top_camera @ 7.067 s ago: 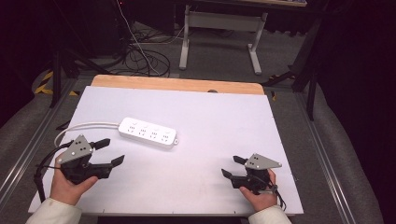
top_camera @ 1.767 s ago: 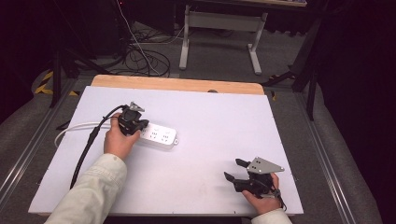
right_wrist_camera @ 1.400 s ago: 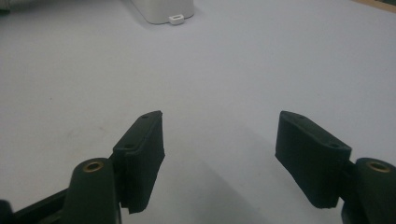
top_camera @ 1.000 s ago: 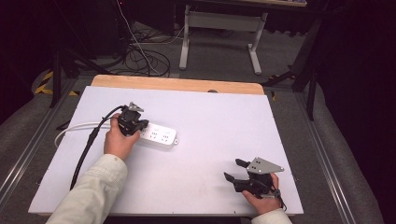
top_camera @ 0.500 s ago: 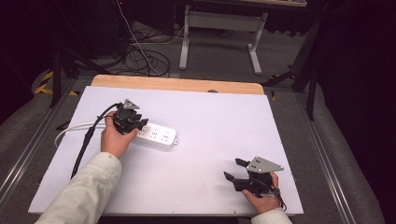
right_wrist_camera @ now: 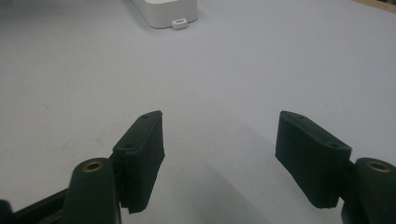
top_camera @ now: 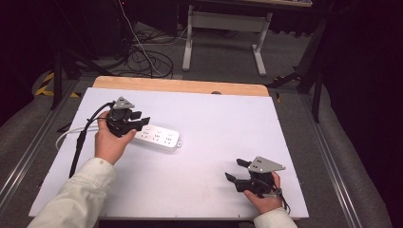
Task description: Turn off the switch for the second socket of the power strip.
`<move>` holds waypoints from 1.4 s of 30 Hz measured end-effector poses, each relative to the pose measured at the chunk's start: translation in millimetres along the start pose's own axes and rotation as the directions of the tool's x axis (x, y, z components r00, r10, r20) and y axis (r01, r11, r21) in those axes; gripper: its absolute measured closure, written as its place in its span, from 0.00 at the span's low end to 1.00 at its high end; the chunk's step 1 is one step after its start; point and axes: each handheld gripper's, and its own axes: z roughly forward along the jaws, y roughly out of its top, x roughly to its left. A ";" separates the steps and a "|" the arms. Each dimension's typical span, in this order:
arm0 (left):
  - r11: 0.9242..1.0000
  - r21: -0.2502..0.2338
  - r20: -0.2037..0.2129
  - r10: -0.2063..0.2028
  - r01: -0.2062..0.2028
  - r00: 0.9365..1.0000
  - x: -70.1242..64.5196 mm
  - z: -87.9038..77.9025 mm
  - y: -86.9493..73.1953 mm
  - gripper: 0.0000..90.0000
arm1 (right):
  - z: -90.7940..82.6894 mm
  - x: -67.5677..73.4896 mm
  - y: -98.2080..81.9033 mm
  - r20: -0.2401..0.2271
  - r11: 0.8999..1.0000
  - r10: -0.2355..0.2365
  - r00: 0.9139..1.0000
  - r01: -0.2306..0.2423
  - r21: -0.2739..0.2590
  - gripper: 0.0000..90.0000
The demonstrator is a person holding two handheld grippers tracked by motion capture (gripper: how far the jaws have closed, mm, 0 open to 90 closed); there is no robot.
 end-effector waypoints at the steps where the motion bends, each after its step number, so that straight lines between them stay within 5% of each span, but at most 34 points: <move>1: 1.000 -0.002 0.009 -0.008 0.008 1.000 -1.4 -1.8 0.5 0.62 | 0.7 -0.3 0.5 -0.002 1.000 -0.001 1.000 0.001 0.000 0.37; 9: 0.999 -0.006 0.013 0.048 -0.048 0.999 -14.8 -16.1 4.8 0.60 | 3.9 -0.6 2.8 -0.011 1.000 -0.007 1.000 0.007 -0.001 0.37; 20: 0.998 -0.023 0.019 0.066 -0.065 0.998 -20.8 -28.2 5.6 0.55 | 3.9 -0.1 2.7 -0.009 1.000 -0.010 1.000 0.010 0.003 0.37; 35: 0.984 -0.126 0.061 0.134 -0.125 0.989 -41.3 -69.6 -2.9 0.33 | 2.4 1.0 2.6 -0.008 1.000 -0.010 1.000 0.010 -0.001 0.37; 42: 0.977 -0.168 0.081 0.146 -0.131 0.986 -44.8 -88.9 -19.7 0.31 | 2.4 1.1 2.5 -0.007 1.000 -0.009 1.000 0.009 -0.001 0.37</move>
